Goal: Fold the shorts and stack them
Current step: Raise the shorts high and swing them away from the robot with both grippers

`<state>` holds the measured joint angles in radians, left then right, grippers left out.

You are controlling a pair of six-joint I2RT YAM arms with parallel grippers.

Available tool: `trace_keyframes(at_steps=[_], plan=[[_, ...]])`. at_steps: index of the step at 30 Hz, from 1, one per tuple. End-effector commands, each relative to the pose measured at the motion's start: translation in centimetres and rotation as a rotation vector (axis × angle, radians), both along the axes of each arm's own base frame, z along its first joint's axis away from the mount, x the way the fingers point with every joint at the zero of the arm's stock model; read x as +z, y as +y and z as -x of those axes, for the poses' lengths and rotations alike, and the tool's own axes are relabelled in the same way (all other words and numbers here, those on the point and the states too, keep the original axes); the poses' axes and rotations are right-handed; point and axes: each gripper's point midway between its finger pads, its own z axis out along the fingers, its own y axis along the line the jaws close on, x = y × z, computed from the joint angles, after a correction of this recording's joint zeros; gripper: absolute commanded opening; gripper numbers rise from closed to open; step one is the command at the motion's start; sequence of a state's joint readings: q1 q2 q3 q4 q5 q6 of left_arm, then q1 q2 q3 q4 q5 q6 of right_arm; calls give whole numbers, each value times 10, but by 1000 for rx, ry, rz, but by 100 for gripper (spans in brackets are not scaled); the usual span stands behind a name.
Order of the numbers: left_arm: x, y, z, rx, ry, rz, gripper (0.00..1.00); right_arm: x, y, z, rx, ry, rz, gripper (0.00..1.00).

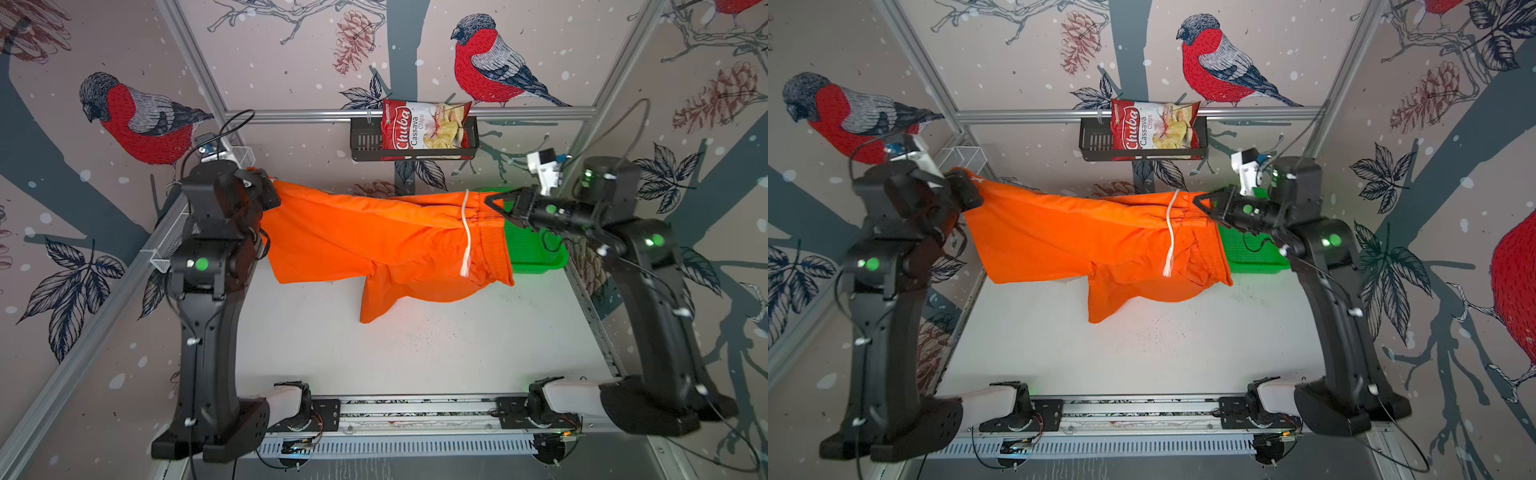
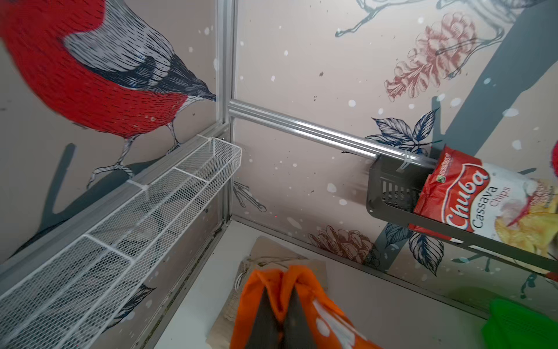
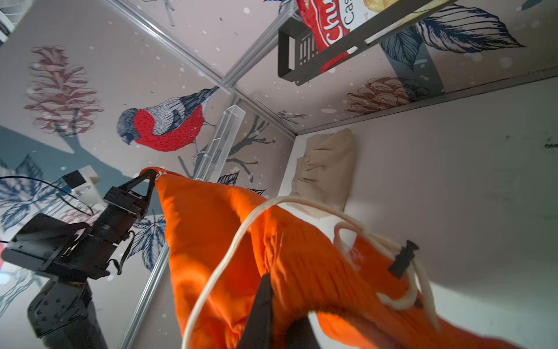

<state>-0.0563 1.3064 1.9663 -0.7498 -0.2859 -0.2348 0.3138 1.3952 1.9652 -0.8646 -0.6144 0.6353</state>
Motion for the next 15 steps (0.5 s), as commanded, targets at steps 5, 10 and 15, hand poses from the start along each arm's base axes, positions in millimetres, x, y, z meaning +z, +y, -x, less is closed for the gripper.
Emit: trace_keyframes(at_steps=[5,10,15], plan=[[72,-2,-77,-12,-199,-41,0,36,45,-114,105,-182,-90,0],[128,4,-61,-7,-398,-19,0,83,47,-138,225,-288,-280,0],[141,0,20,-37,-519,-33,0,45,17,-121,168,-263,-159,0]])
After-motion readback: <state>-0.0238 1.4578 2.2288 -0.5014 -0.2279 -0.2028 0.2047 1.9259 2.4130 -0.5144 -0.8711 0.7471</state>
